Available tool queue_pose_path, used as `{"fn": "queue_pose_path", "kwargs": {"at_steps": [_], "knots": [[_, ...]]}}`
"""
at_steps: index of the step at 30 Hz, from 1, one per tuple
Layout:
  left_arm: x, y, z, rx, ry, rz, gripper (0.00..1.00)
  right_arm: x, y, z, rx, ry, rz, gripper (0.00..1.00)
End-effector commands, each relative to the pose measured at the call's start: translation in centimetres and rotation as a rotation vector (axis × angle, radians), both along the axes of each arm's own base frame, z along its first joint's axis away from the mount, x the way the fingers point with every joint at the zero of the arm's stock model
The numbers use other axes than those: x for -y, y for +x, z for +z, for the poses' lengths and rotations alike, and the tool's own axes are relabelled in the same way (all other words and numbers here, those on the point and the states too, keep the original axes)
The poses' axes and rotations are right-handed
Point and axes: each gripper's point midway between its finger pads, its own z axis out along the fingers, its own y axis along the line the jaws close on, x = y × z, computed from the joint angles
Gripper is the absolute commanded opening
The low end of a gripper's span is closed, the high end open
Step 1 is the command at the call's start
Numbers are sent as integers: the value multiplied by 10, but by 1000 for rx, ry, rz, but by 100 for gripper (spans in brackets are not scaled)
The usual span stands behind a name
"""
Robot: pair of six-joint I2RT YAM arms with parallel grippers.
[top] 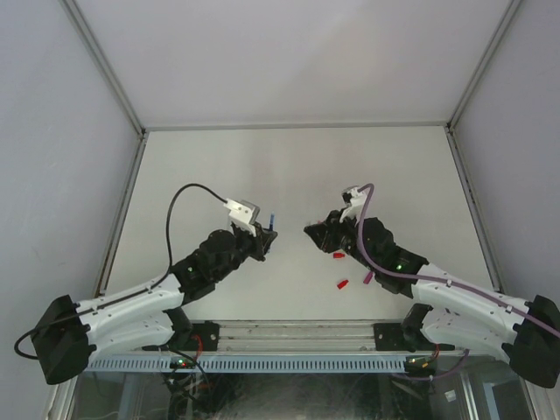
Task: Insert the pens into the pen caps
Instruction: Insert the pen cap onto the pen.
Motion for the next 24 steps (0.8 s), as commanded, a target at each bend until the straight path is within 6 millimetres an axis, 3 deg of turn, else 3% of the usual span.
{"fn": "queue_pose_path", "kwargs": {"at_steps": [1, 7, 11, 19, 24], "knots": [[26, 0, 36, 66, -98, -90, 0, -2, 16, 59, 141, 191, -12, 0], [36, 9, 48, 91, -121, -87, 0, 8, 22, 70, 235, 235, 13, 0], [48, 6, 34, 79, -91, -143, 0, 15, 27, 74, 277, 269, 46, 0], [59, -4, 22, 46, -72, -223, 0, 7, 24, 91, 370, 313, 169, 0], [68, -14, 23, 54, -76, -294, 0, -3, 22, 92, 383, 338, 225, 0]]}}
